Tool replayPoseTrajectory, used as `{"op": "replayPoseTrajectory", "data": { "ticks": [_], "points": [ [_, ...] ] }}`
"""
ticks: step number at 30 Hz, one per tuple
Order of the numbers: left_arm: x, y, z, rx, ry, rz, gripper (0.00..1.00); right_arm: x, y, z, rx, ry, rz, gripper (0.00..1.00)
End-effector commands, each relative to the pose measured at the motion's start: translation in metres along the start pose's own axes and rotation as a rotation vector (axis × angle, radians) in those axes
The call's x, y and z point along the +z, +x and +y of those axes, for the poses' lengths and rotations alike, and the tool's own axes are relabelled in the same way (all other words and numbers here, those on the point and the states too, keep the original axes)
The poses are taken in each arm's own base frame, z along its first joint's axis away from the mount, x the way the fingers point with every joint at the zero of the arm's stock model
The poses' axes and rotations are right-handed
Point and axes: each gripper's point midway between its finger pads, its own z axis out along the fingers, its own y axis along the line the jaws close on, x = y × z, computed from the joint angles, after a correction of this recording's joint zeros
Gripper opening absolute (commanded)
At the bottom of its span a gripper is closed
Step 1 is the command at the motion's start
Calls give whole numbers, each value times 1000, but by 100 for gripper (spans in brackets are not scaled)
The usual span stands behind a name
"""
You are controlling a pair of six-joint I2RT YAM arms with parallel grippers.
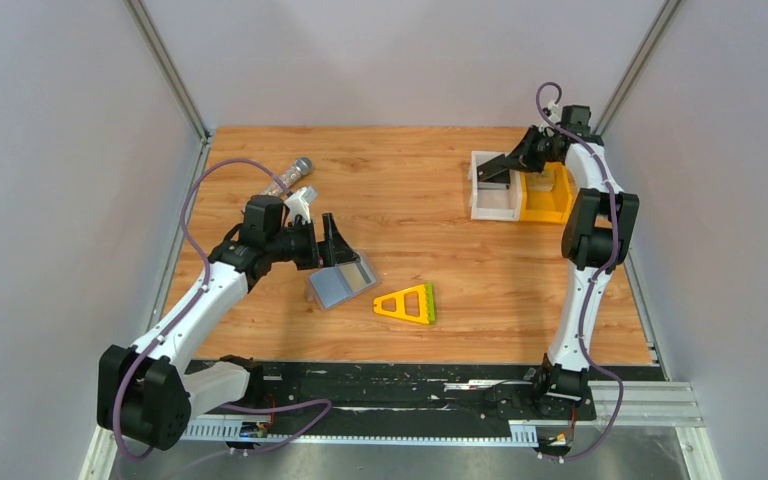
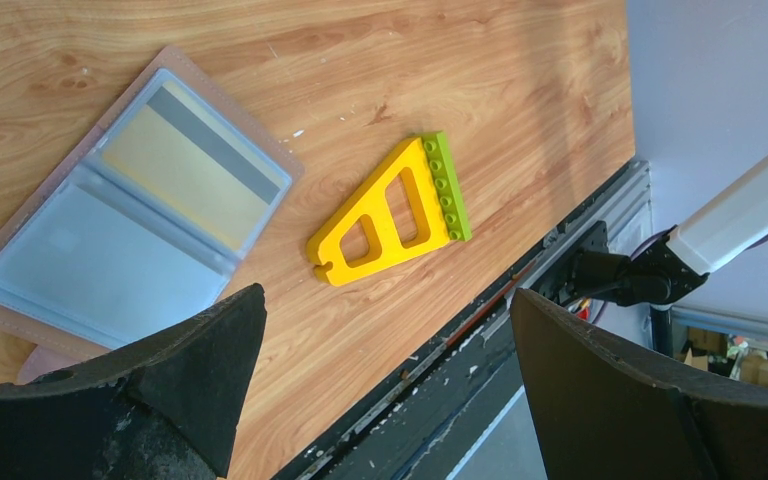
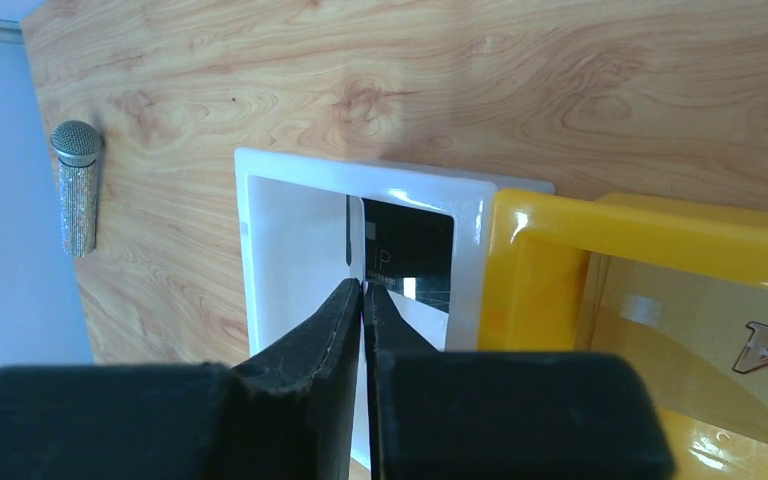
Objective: Take the credit cards out of the card holder
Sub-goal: Place the credit card in the storage box.
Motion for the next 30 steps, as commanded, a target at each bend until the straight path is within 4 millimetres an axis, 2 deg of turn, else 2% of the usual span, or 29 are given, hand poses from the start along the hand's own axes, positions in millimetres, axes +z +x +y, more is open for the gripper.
{"op": "replayPoseTrajectory", "data": {
  "ticks": [1,10,17,22,26,30],
  "points": [
    [-4,-18,-15,35,36,-46,100,-14,-21,15,-30,-9,-79,9],
    [-5,-16,-9,24,5,-43,100,-26,-31,17,-33,35,-124,17],
    [-7,-2,32,-35,-205,-13,100,-47,-46,28,-29,62,-181,22],
    [-11,9,60,-86,-354,4,97,-64,-49,44,-12,57,-199,22],
    [-7,18,66,-135,-361,31,90,-80,-40,63,7,46,-198,24],
    [-2,23,75,-170,-366,32,85,-88,-10,84,17,40,-166,27]
  ]
}}
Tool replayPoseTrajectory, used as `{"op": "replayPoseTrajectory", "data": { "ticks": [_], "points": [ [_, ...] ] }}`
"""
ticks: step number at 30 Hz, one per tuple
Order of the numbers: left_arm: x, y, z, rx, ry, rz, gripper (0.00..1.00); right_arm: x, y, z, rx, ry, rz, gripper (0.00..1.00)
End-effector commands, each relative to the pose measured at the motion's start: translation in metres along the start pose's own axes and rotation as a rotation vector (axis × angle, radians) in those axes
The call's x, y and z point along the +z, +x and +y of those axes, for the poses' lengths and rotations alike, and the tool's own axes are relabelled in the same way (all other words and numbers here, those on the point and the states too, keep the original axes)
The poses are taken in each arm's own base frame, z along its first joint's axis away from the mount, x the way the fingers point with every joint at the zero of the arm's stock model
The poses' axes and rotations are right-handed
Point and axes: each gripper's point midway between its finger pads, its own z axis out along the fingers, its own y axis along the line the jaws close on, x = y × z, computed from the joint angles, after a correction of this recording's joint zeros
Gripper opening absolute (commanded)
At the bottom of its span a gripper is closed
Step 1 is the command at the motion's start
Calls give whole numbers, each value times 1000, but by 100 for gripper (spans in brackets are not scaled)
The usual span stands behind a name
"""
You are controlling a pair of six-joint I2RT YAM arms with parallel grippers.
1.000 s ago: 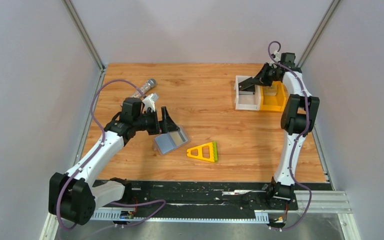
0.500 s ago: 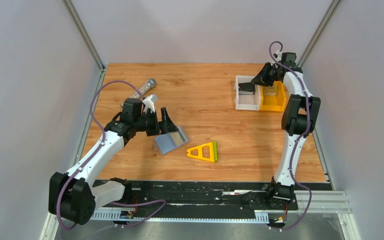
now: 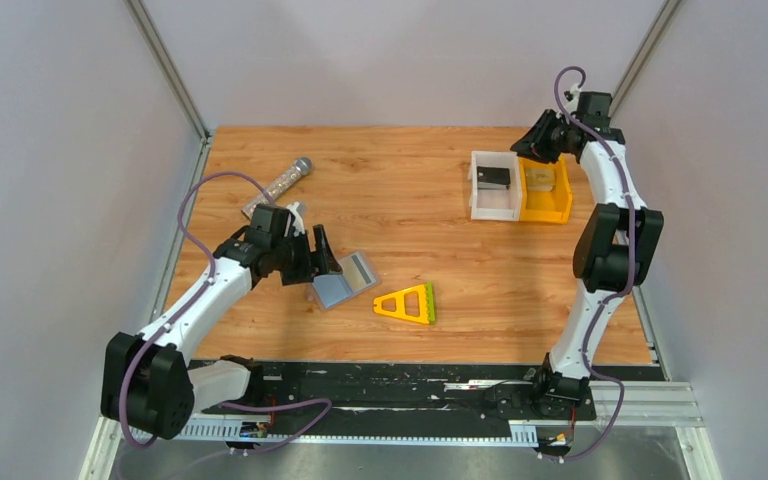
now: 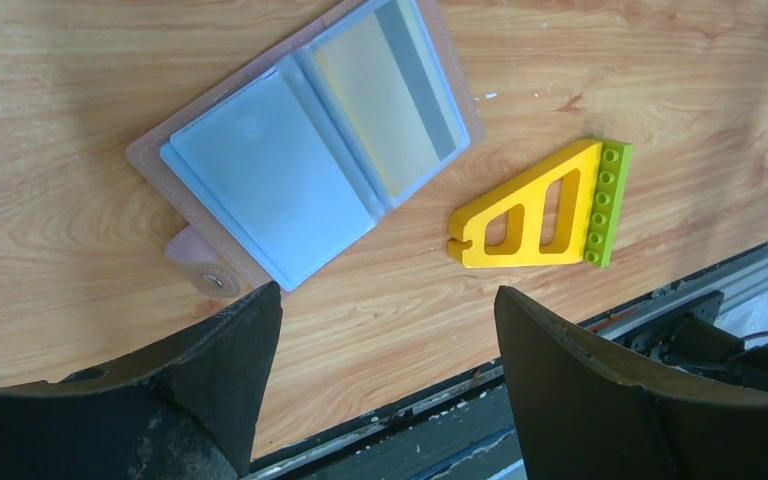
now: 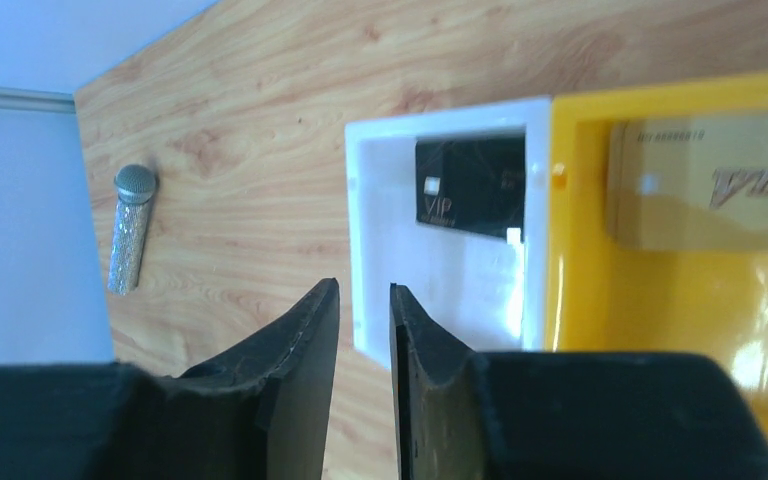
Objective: Take the credit cards out of the card holder
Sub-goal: Place the credit card in the storage box.
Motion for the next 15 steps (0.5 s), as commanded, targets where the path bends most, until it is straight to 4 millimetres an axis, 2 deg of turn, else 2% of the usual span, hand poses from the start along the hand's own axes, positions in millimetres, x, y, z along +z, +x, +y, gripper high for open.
{"op": "replayPoseTrajectory", "data": {
  "ticks": [1,7,11,14,15],
  "points": [
    [6,0,10,-46,-25,-13,85,-29,17,41,-7,-27,-11,28],
    [11,-2,27,-67,-72,-26,76,-34,78,69,-55,-26,71,36],
    [20,0,26,-81,-40,-6,70,-31,132,107,-116,-74,149,40],
    [30,6,21,-99,24,24,63,-25,174,130,-157,-120,206,45],
    [32,8,21,-101,31,31,57,-24,189,138,-168,-131,226,46]
  ]
}}
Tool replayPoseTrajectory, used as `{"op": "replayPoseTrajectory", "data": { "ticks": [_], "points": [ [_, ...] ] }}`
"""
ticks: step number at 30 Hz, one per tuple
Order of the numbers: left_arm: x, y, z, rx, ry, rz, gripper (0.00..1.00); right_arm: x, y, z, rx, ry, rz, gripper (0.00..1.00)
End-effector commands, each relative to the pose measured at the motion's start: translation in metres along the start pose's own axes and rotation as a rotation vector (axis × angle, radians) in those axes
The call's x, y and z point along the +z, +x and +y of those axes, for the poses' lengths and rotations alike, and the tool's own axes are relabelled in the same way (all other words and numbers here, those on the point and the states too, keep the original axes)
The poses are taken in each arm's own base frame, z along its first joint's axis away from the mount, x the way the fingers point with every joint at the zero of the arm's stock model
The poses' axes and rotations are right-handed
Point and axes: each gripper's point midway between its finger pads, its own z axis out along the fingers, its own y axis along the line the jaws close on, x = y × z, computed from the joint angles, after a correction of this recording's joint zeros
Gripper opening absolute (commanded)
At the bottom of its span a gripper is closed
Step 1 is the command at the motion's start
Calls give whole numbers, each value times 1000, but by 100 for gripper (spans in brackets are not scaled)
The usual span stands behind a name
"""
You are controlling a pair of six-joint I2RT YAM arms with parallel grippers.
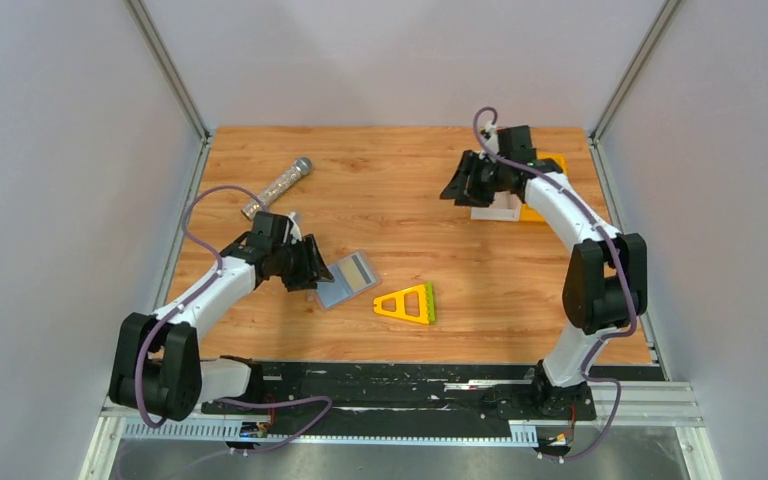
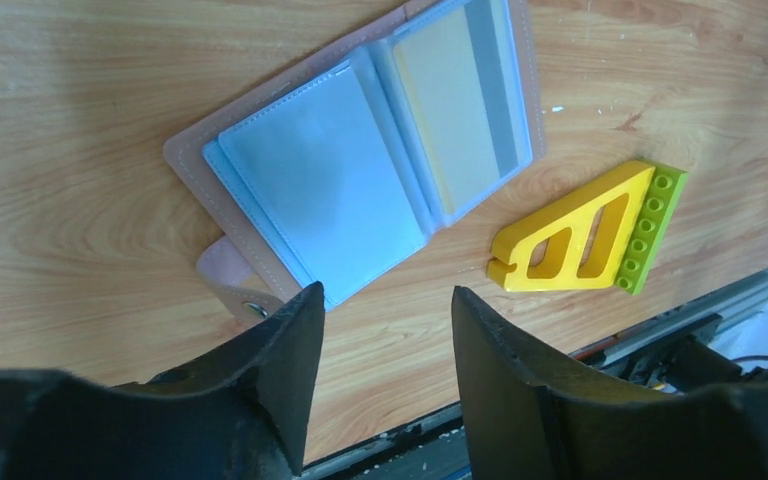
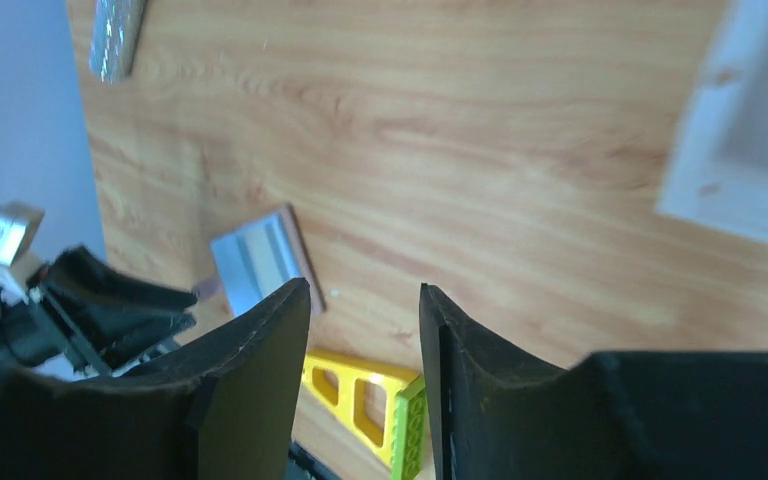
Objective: Take the credit cards out of the card holder
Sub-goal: Place the credit card in the storage box, then remove the credit card from the card holder.
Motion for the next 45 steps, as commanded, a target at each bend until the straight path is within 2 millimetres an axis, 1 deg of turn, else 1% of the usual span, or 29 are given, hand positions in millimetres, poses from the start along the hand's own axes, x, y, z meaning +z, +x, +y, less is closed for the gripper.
{"op": "replayPoseTrajectory", "data": {
  "ticks": [1,2,4,6,8,11,14,18,26,31,37,45],
  "points": [
    [14,1,-5,-17,64,16,54,9,34,49,-72,-72,5,48],
    [17,3,1,-25,42,23,48,15,46,59,-83,-92,26,49],
    [20,6,10,-44,-1,36,42,27,69,76,-102,-120,65,50],
    [22,6,19,-58,-42,30,37,39,92,91,-124,-138,111,51],
    [23,5,26,-67,-76,18,35,52,111,102,-142,-143,148,51],
    [26,4,31,-71,-92,19,33,66,136,116,-166,-163,200,51],
    [31,7,35,-72,-101,31,30,78,152,123,-177,-171,227,51],
    [38,12,38,-75,-96,50,28,93,173,125,-178,-189,274,51],
    [40,15,42,-76,-101,50,27,115,196,120,-176,-206,339,51],
    [41,13,35,-68,-61,48,27,128,204,117,-176,-213,369,50],
    [40,13,32,-70,-48,41,27,137,210,116,-180,-219,393,49],
    [43,12,27,-67,-14,43,27,143,219,119,-177,-237,421,46]
  ]
}}
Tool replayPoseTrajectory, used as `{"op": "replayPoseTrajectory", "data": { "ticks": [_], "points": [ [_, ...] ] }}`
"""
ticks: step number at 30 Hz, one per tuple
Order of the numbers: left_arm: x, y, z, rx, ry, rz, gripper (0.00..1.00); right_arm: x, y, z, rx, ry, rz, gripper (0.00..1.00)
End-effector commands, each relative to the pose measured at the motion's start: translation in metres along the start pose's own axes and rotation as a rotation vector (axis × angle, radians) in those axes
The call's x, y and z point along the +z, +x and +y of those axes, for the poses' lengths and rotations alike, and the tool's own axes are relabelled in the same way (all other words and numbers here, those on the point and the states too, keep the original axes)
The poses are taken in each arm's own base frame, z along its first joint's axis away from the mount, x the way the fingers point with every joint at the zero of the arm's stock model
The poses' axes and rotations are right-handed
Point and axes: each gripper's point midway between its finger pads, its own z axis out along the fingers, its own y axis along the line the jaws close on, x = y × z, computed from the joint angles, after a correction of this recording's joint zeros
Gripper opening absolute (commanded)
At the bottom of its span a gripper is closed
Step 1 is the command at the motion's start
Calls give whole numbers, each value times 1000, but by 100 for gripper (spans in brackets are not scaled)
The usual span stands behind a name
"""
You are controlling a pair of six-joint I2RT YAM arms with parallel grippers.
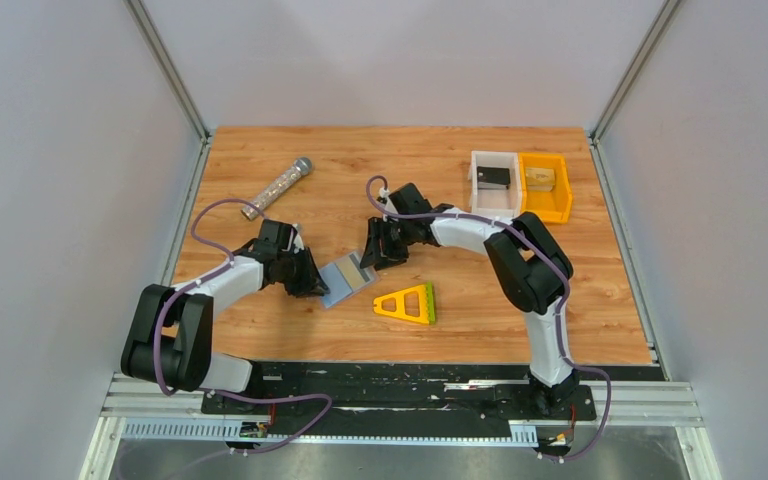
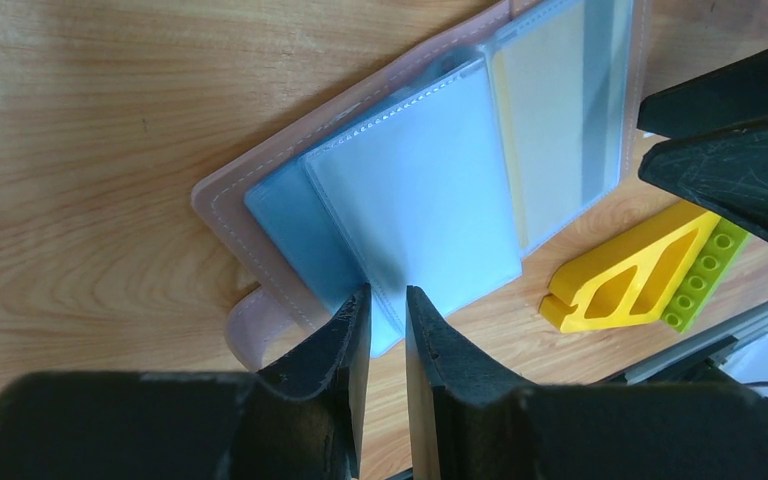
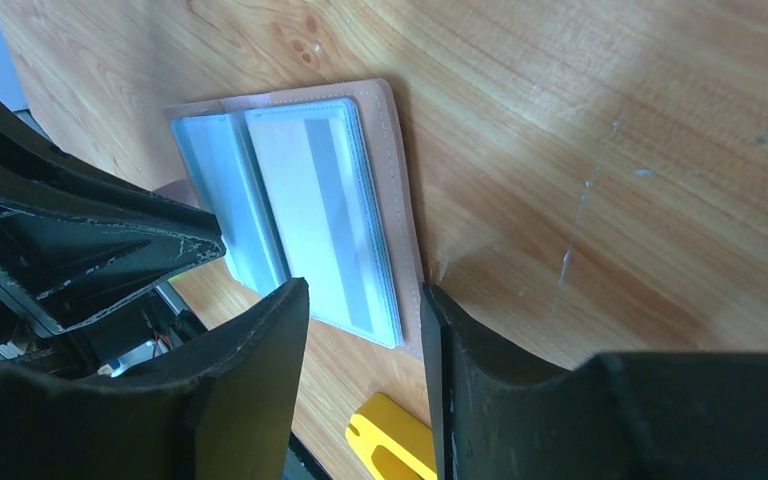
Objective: Take the credit cards out of the card holder
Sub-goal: Remove the credit card from the card holder.
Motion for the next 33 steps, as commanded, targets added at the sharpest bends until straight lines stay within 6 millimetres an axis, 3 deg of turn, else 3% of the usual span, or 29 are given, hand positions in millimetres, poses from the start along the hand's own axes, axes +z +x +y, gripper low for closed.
{"op": "replayPoseTrajectory", "data": {
  "ticks": [1,6,11,18,22,29,33],
  "points": [
    [3,-5,-2,7,20,-26,27,7,-9,25,-45,-82,-11,46],
    [-1,-5,1,5,1,-30,27,12,-4,29,-50,-89,1,43],
    [-16,-10,1,10,-38,-58,29,5,-10,32,-52,-68,-29,42],
    [-39,-24,-22,34,22,-119,34,-7,-21,43,-68,-64,-74,41],
    [-39,-26,-27,42,42,-121,35,-7,-23,46,-72,-59,-83,41],
    [-33,-21,-15,39,-5,-95,35,-7,-24,49,-91,-26,-106,43],
    [-40,-23,-18,40,-4,-118,40,-4,-23,52,-97,-40,-91,42]
  ]
}}
